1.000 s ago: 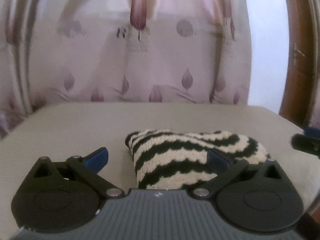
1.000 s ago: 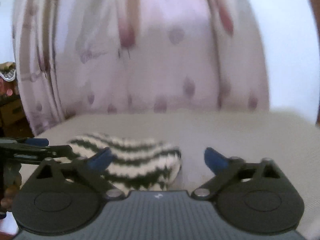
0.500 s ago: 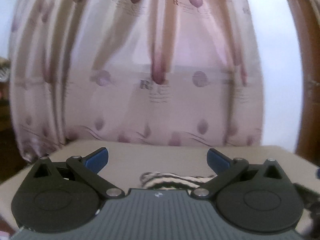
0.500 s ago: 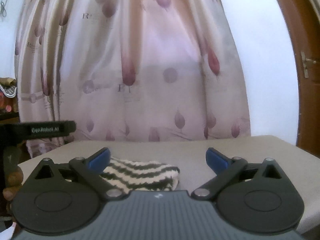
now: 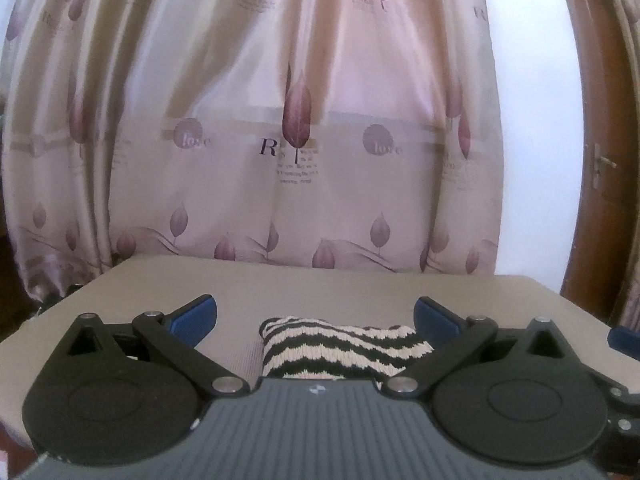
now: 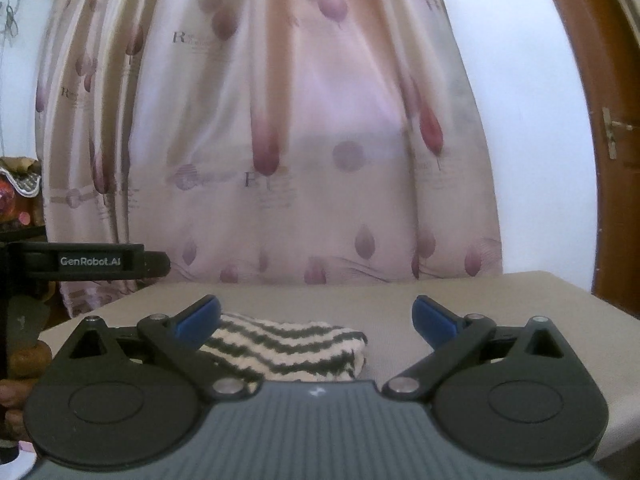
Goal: Fold small clothes
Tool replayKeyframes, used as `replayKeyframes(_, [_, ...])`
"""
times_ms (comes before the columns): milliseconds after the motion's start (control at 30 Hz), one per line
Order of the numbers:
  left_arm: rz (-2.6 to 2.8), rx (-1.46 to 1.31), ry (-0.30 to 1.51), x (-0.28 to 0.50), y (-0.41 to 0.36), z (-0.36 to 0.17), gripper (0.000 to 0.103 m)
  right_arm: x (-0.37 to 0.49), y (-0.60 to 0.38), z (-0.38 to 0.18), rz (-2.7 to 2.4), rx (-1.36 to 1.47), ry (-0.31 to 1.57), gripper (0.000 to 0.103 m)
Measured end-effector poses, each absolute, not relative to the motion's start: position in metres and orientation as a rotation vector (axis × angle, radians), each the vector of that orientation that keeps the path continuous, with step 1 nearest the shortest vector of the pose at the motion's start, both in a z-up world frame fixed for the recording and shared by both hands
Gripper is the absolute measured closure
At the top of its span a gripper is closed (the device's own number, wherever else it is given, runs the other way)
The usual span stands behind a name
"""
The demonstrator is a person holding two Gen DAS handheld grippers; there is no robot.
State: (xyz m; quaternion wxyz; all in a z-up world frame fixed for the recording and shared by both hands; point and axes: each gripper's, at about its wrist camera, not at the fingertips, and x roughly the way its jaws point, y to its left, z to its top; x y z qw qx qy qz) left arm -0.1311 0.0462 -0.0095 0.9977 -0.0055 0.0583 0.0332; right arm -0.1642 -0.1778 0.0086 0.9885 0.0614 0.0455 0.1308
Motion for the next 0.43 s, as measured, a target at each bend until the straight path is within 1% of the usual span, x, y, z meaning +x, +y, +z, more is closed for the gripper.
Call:
replayKeyframes(100, [0.051,-0.009,0.149,-0.128,0.046,-0.014,0.0,-0.165,-0.177,0.007,0.261,0.118,0.106,0.0])
replayKeyframes(200, [0.084,0.009,0.13,-0.127,0.046,-0.019,0.0,-0.165,-0.177,0.006,0.252,0.116,0.116,0.0])
replayKeyframes(433, [0.071,-0.02,0.171,-0.12,0.052,-0.024,0.0,-0.166,-0.172,0.006,0.241,0.111,0.119,0.0])
